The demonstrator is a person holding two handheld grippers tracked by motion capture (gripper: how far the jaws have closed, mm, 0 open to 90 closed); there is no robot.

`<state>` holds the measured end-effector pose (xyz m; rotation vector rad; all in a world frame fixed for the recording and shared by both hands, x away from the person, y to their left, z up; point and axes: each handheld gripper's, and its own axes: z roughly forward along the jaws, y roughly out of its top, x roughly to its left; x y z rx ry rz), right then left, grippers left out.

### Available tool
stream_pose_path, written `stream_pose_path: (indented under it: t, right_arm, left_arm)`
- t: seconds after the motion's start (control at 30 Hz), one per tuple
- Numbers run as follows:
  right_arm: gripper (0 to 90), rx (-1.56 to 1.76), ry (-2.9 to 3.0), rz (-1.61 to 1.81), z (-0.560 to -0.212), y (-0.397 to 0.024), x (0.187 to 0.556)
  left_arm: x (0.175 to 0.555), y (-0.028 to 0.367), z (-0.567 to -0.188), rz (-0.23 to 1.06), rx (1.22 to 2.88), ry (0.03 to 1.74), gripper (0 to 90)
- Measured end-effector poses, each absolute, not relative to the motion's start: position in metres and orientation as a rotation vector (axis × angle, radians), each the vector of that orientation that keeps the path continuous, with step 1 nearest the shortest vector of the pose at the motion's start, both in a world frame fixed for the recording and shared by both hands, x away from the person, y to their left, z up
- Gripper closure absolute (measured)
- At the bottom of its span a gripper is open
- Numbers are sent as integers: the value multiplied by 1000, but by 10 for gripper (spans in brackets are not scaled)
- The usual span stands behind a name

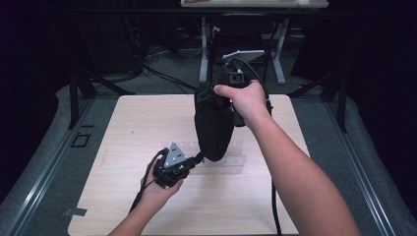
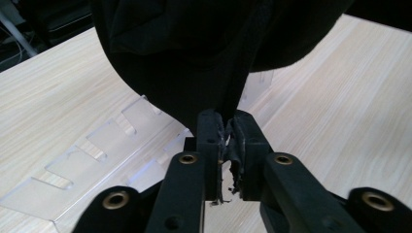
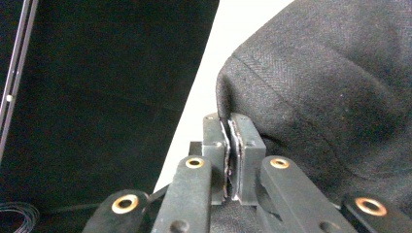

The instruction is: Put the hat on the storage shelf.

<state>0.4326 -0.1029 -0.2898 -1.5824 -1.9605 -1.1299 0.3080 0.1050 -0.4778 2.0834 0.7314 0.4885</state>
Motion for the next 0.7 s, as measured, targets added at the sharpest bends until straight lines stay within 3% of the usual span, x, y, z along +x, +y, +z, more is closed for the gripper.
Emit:
stream_pose_path:
  t: [0.4,0.7]
  right_arm:
    - [781,-1543,-1928,-1231,-279,-108,428]
    - [778,-1573,-1917,-1274,-270,-133,425]
  left_arm:
    - [307,106,-478,513,2097,731,857]
    - [306,114,-483,532,2104,741,860]
